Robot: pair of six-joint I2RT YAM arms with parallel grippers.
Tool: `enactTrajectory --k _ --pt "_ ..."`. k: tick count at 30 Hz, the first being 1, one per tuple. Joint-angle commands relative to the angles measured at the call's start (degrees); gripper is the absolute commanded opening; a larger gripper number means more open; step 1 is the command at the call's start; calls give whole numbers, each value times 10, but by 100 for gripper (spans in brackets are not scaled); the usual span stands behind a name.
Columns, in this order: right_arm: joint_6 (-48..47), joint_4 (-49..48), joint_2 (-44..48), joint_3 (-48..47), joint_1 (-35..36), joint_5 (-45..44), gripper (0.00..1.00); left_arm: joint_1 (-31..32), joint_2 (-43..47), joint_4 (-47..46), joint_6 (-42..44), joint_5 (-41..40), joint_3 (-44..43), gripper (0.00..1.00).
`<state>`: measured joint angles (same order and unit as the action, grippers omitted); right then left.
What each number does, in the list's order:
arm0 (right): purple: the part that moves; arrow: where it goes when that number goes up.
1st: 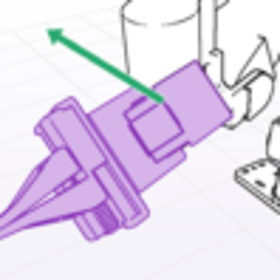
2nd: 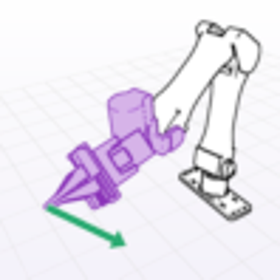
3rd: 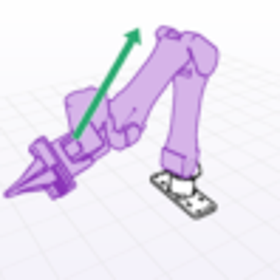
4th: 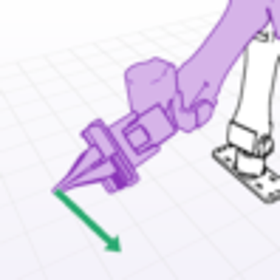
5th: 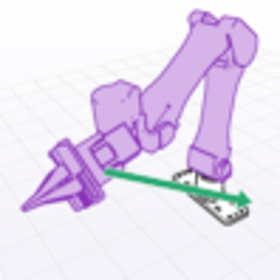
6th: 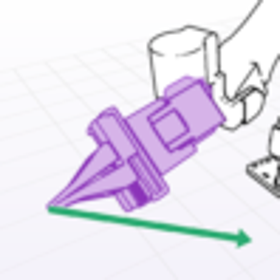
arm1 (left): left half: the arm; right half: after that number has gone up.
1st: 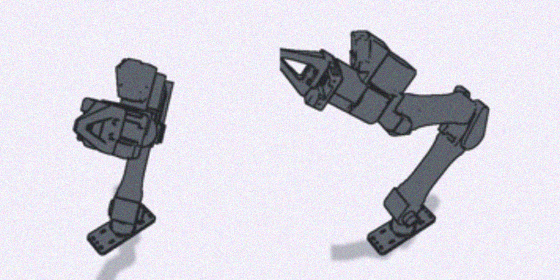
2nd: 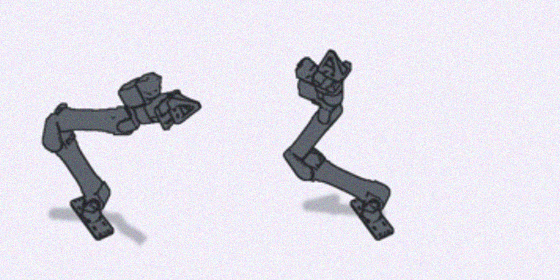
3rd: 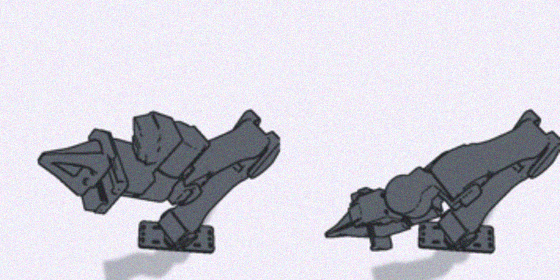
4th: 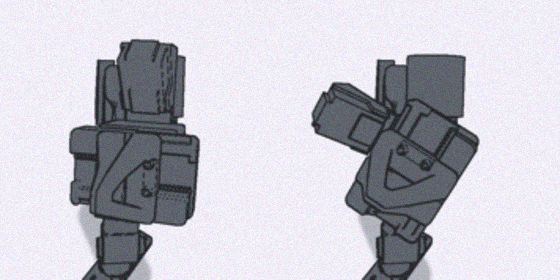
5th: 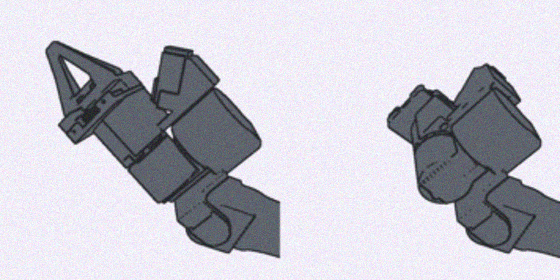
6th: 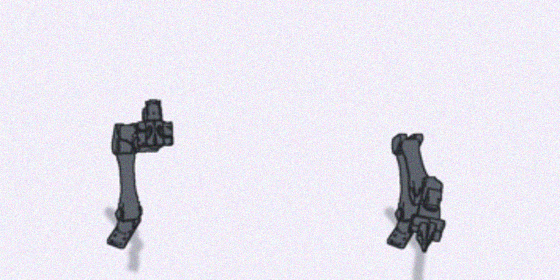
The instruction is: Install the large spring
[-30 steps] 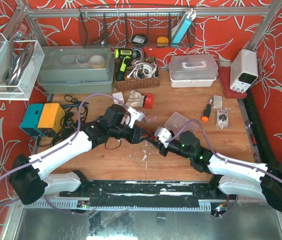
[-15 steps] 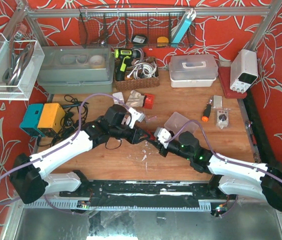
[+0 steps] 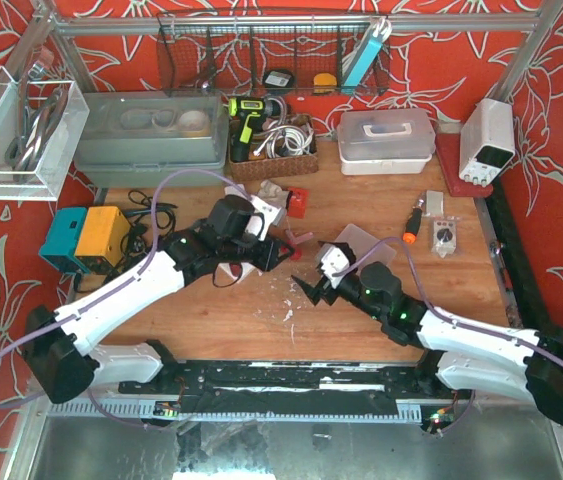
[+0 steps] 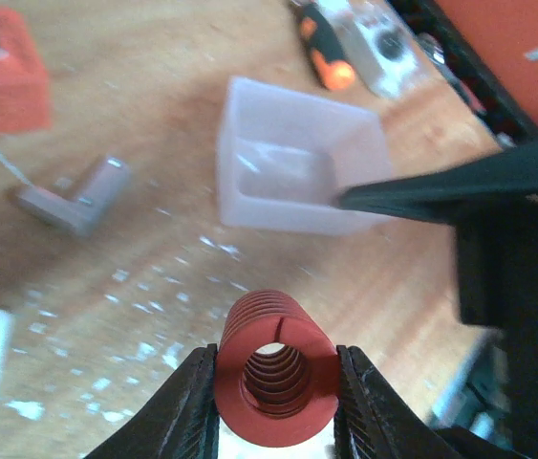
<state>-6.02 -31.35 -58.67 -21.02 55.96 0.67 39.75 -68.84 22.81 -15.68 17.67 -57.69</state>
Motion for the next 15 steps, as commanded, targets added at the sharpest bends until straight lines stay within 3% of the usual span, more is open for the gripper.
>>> enactTrajectory --k 1,7,15 --pt "38 -12 38 7 1 -109 99 -14 -24 25 25 -146 -44 0" --pt "93 107 82 -21 -6 -199 99 -50 -90 49 38 -204 -79 0" --pt "115 111 135 11 -23 -271 99 -83 -152 65 53 -251 -109 0"
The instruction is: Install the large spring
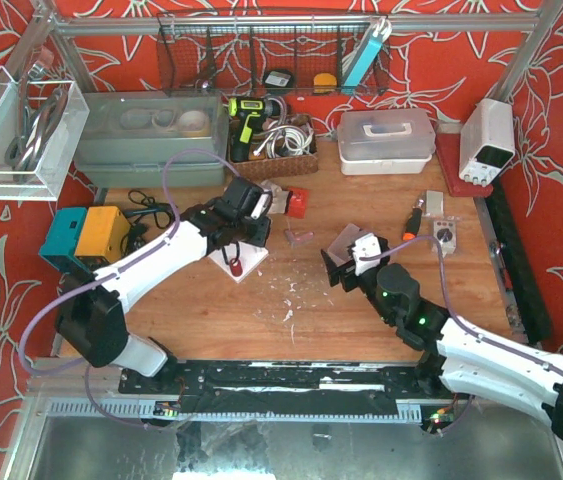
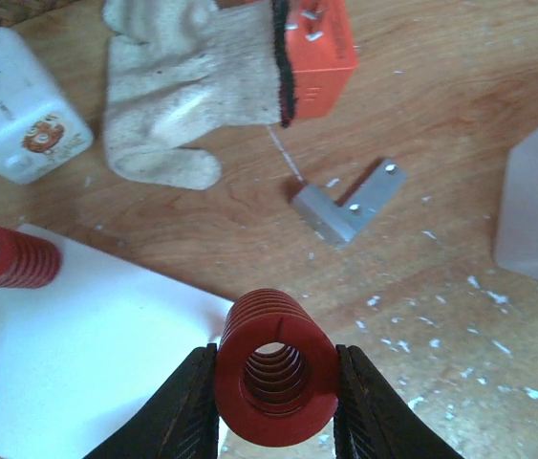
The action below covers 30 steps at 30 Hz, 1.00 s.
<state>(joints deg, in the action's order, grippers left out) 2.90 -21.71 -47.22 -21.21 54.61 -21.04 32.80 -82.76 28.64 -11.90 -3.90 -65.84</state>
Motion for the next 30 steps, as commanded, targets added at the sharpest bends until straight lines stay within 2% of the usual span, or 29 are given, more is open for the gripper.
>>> enactTrajectory --k 1,14,18,30 --pt "28 16 25 15 -13 -54 99 -19 -20 10 16 -34 -31 0" --pt "49 24 31 17 -33 -41 99 -32 -82 18 15 13 -24 0" --pt "52 26 32 16 -36 -35 99 -32 -93 25 16 -2 -22 0" --pt "53 30 43 19 -43 -31 99 -32 -76 54 15 -6 -66 0"
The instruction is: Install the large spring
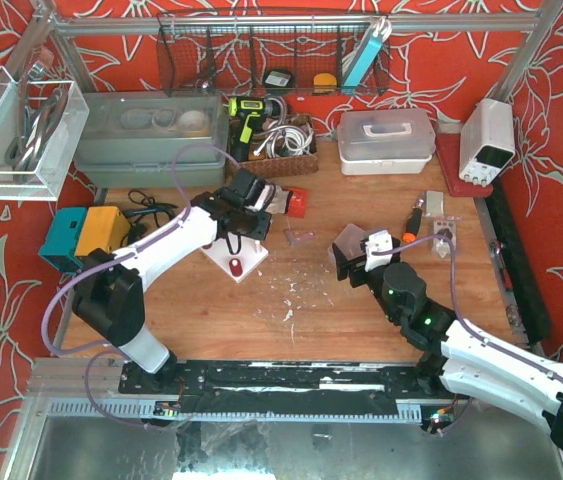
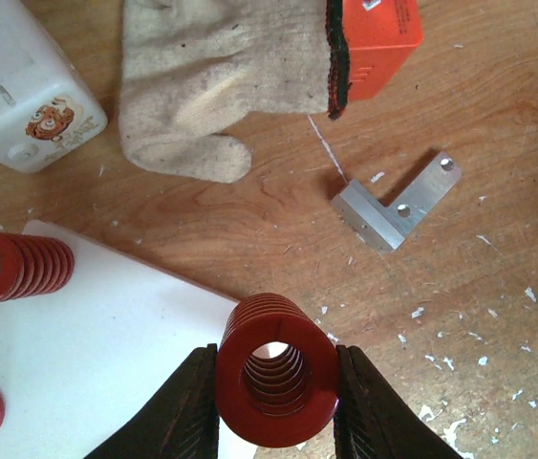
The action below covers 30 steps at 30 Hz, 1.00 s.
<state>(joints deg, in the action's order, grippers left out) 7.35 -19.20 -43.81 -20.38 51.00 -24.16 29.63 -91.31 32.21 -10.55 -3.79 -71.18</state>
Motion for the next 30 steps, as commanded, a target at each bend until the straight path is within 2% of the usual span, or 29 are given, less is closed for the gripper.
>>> enactTrajectory --k 1,12,18,30 --pt "9 5 10 11 -7 1 99 -1 12 19 0 -7 -8 0" --pt "12 4 8 10 -12 9 99 0 16 13 -4 -34 42 0" --pt "14 4 11 13 -15 10 99 -1 4 -2 -7 -16 55 1" --pt "16 2 6 12 -18 18 99 1 32 18 -10 -16 42 2"
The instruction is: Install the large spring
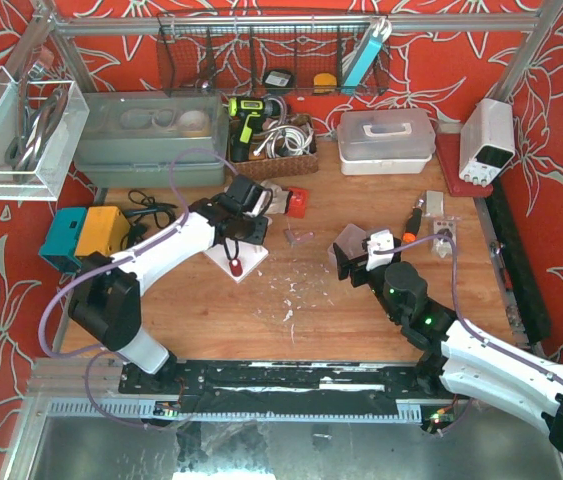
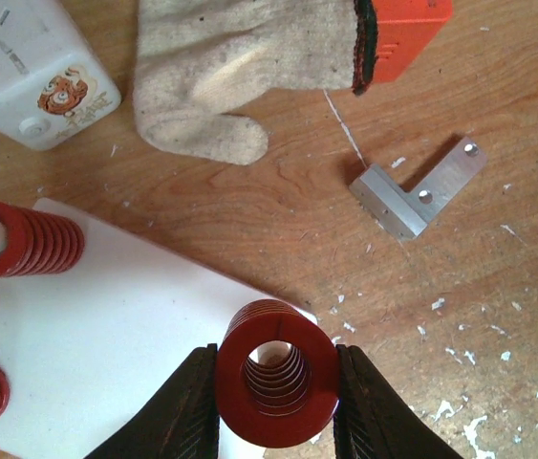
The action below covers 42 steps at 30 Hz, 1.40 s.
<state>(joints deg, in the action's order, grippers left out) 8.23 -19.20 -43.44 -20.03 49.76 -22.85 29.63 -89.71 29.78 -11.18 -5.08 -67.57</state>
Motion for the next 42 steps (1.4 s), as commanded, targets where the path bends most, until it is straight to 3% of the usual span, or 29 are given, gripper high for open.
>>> enactTrajectory --k 1,18,22,25,29,33,35,42 --pt "7 2 1 9 -5 4 99 1 18 44 -3 0 4 2" --pt "6 2 5 11 -9 4 99 1 -9 -17 -8 1 56 8" --pt "6 4 8 11 -10 2 99 1 -16 -26 -9 -4 55 21" --pt "7 4 9 12 -11 2 99 1 -17 -29 -12 -6 49 45" --pt "10 3 8 13 -12 2 99 1 0 -45 -15 1 42 62" --pt "10 0 -3 12 -14 -2 99 1 45 -89 -21 8 57 71" --pt "8 4 -4 11 -15 -5 99 1 80 -140 -22 16 79 98" --pt "-22 5 13 10 -23 -61 99 0 258 -402 10 22 258 100"
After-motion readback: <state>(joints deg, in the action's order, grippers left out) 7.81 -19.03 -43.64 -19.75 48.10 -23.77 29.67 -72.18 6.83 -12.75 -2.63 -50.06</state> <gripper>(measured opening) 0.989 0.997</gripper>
